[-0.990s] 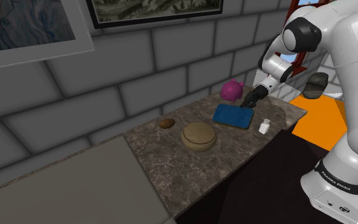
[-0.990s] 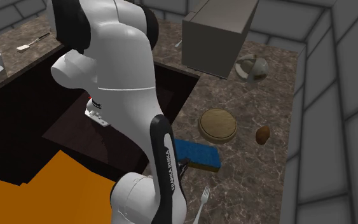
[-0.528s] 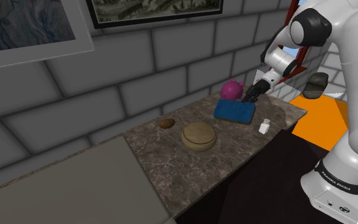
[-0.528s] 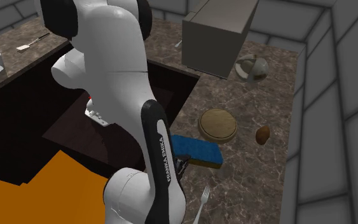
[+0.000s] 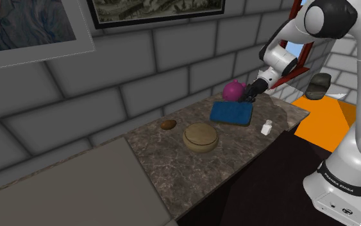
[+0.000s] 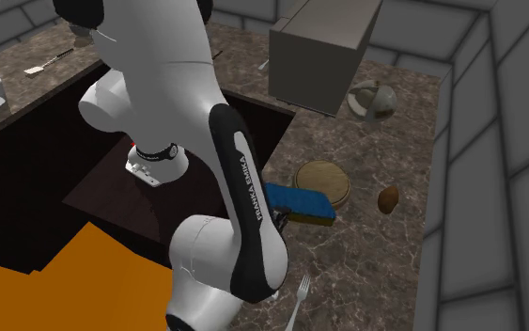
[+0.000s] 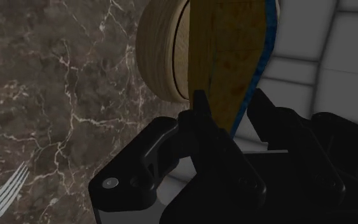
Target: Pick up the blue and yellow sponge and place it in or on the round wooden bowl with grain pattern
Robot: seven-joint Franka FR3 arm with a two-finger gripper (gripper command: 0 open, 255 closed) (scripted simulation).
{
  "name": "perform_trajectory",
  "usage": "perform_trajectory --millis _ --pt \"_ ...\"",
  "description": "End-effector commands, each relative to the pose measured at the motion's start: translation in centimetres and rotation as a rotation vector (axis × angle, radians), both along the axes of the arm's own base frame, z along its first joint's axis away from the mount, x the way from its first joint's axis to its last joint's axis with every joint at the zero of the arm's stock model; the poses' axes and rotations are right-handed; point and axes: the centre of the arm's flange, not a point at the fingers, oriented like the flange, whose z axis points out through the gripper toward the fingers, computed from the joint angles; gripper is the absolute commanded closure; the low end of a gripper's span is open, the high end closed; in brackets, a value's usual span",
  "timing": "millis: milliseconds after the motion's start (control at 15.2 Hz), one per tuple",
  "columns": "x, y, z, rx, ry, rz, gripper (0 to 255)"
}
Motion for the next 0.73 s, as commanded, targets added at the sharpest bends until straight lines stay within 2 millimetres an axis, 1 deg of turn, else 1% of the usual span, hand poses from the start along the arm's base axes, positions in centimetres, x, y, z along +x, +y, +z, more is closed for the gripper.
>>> perform_trajectory --millis 0,660 --pt "0.5 2.6 0.4 0.000 0.000 -0.001 255" --pt "2.6 15.6 1.7 0.000 0.000 -0.001 255"
